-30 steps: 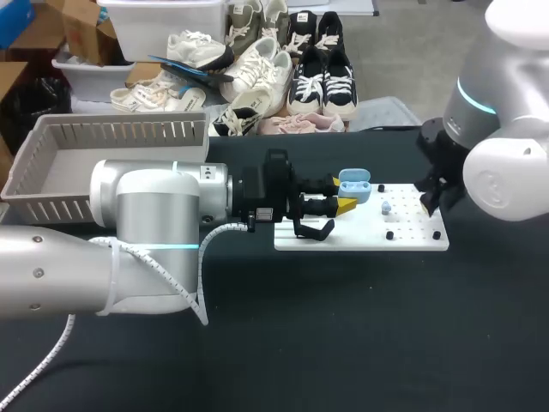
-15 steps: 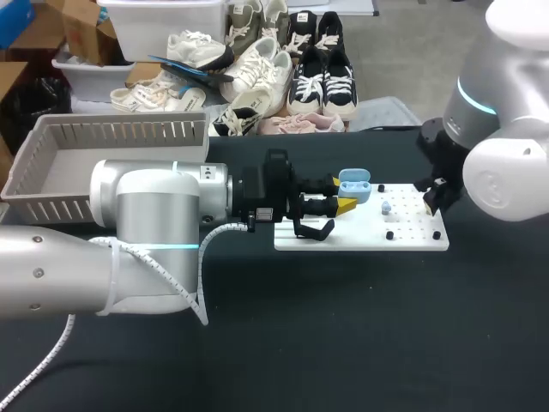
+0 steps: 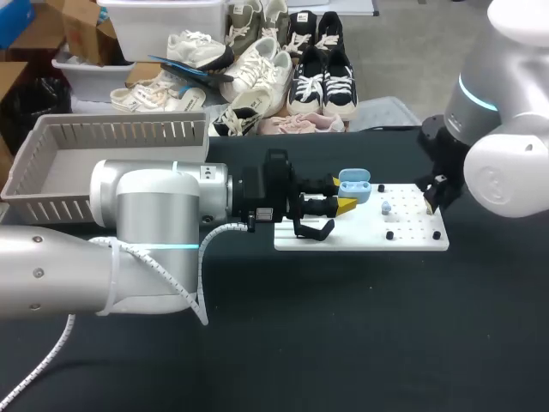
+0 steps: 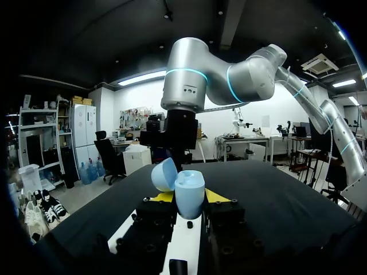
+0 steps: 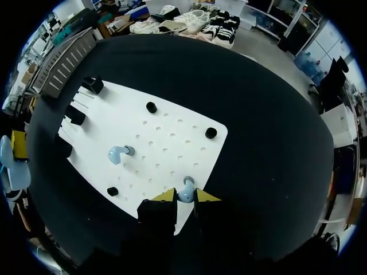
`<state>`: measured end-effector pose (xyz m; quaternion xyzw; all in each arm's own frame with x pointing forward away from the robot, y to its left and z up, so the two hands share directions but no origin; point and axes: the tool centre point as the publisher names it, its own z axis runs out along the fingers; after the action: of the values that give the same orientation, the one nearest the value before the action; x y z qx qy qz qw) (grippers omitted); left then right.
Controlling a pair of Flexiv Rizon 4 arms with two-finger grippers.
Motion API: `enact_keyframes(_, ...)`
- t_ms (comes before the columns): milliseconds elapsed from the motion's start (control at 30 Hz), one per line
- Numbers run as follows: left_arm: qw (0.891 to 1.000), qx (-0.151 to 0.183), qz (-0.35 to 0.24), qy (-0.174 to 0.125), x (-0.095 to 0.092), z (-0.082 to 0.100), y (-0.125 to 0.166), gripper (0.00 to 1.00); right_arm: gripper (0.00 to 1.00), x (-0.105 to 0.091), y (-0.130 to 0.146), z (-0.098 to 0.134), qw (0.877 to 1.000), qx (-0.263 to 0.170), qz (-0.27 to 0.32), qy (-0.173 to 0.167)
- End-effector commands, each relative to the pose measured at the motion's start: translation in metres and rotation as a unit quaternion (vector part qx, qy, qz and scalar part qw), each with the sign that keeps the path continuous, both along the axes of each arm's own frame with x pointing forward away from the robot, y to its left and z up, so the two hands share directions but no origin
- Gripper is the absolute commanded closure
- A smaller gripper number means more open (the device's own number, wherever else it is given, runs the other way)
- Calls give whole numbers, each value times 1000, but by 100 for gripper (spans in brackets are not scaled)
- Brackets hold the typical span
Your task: Pick up each earbud case from the left stands, insert the matching earbuds, close the lid, and place the case in the box.
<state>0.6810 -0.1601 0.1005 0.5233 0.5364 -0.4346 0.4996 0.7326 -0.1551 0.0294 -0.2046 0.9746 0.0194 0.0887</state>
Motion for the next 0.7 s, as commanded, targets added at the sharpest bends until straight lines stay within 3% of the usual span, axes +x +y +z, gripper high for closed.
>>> enact_keyframes(33, 1000, -2, 1, -1, 0, -1, 0, 100, 100, -12, -2, 16, 1000, -3, -2, -8)
enact_keyframes(333, 1000, -2, 1, -1, 0, -1, 0, 100, 100, -20, 0, 38, 999, 15, 32, -9)
enact_keyframes(700, 1000, -2, 1, -1, 0, -1, 0, 100, 100, -20, 0, 38, 999, 15, 32, -9)
